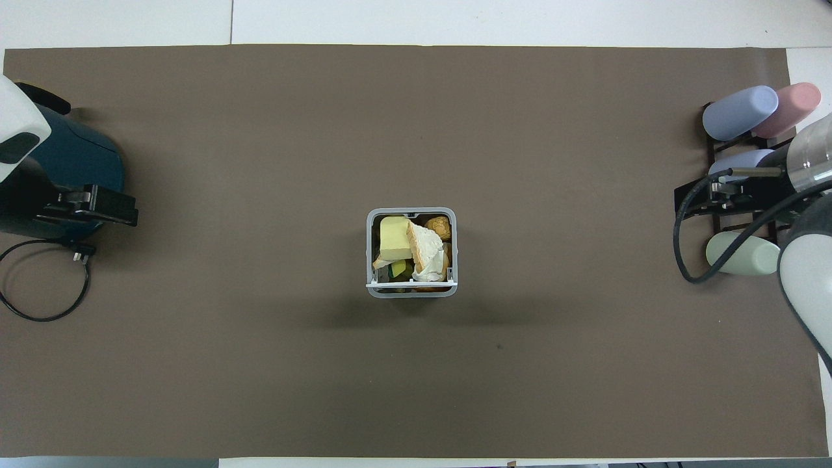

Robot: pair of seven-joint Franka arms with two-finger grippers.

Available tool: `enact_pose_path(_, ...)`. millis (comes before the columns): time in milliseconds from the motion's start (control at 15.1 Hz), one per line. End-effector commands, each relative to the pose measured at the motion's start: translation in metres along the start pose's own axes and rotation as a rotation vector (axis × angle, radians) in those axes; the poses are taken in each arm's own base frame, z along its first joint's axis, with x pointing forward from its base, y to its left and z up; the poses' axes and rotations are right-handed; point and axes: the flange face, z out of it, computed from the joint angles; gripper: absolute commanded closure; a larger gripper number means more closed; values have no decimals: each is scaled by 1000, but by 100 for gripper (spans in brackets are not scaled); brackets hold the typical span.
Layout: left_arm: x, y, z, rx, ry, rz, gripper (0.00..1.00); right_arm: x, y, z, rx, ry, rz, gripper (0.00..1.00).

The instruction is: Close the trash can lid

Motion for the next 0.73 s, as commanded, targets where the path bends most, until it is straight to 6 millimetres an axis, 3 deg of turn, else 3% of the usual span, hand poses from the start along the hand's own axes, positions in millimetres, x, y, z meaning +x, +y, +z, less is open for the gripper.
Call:
enact_pose_path(0,-7,-1,-2,28,5,9,0,-6,2,-4,3,-5,10,0)
enact_pose_path(331,-8,-3,-2,16,5,-3,0,-6,2,-4,3,-5,10,0)
enact_pose_path(463,-8,8,-4,17,13,4,0,-6,2,-4,3,-5,11,0)
enact_pose_path(595,-12,54,-2,16,18,17,0,-6,2,-4,4,-5,11,0)
enact_pose_path(661,-15,76,-3,10,27,-3,13,-6,2,-4,3,-5,11,0)
